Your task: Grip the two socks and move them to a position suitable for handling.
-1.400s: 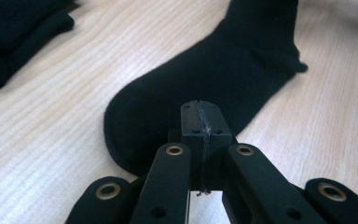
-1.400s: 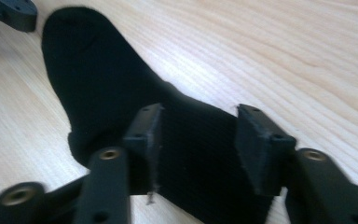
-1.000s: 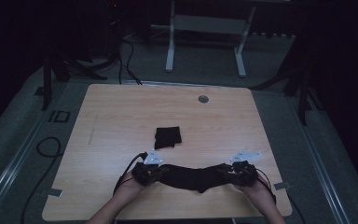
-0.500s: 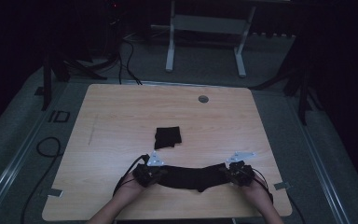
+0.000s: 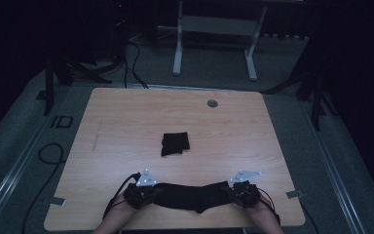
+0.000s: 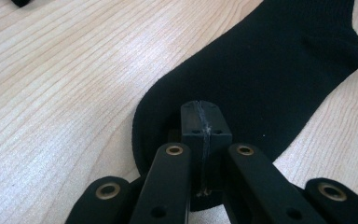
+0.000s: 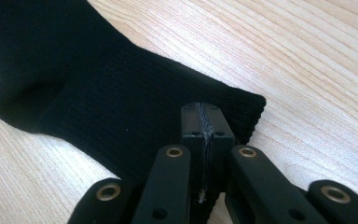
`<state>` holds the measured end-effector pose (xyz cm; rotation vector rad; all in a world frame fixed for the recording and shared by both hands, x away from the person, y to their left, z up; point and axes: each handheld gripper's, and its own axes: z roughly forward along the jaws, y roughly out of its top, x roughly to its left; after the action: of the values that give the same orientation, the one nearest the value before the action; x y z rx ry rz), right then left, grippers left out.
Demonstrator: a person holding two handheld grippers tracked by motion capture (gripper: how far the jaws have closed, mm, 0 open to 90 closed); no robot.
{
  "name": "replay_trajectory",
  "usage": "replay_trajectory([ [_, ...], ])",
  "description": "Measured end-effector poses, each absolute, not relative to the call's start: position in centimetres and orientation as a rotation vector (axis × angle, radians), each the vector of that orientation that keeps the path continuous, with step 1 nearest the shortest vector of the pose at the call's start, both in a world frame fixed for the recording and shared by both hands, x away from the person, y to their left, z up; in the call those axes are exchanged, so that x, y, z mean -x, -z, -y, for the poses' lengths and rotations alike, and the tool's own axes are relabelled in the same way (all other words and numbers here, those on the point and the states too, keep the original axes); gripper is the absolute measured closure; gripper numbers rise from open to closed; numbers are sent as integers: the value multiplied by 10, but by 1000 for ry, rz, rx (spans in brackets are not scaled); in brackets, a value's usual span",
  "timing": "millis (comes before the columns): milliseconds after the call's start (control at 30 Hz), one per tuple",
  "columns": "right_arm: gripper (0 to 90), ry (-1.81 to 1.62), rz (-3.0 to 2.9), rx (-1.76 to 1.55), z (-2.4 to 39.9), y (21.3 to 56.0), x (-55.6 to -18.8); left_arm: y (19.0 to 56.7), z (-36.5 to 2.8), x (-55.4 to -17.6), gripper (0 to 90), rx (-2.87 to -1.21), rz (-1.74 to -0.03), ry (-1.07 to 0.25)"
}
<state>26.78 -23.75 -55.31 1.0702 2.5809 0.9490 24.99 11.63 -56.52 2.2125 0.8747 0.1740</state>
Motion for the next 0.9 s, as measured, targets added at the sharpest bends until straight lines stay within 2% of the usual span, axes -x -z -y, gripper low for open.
replay_trajectory([
  [167, 875, -952, -2590, -1081, 238, 553, -270, 566, -117, -251, 898, -2201, -867, -160],
  [200, 832, -960, -2611, -1081, 237, 551, -270, 566, -117, -251, 894, -2196, -869, -150],
  [267, 808, -971, -2633, -1066, 235, 548, -271, 563, -116, -249, 746, -2189, -843, -150],
  [333, 808, -1020, -2629, -1046, 233, 542, -274, 557, -117, -246, 707, -2183, -805, -171],
  [533, 697, -1102, -2594, -906, 208, 509, -294, 546, -133, -244, 511, -2105, -833, -192],
  [700, 560, -1135, -2559, -819, 175, 489, -325, 552, -153, -244, 442, -2052, -909, -203],
  [900, 439, -1109, -2582, -804, 133, 487, -372, 558, -168, -240, 394, -2013, -959, -206],
])
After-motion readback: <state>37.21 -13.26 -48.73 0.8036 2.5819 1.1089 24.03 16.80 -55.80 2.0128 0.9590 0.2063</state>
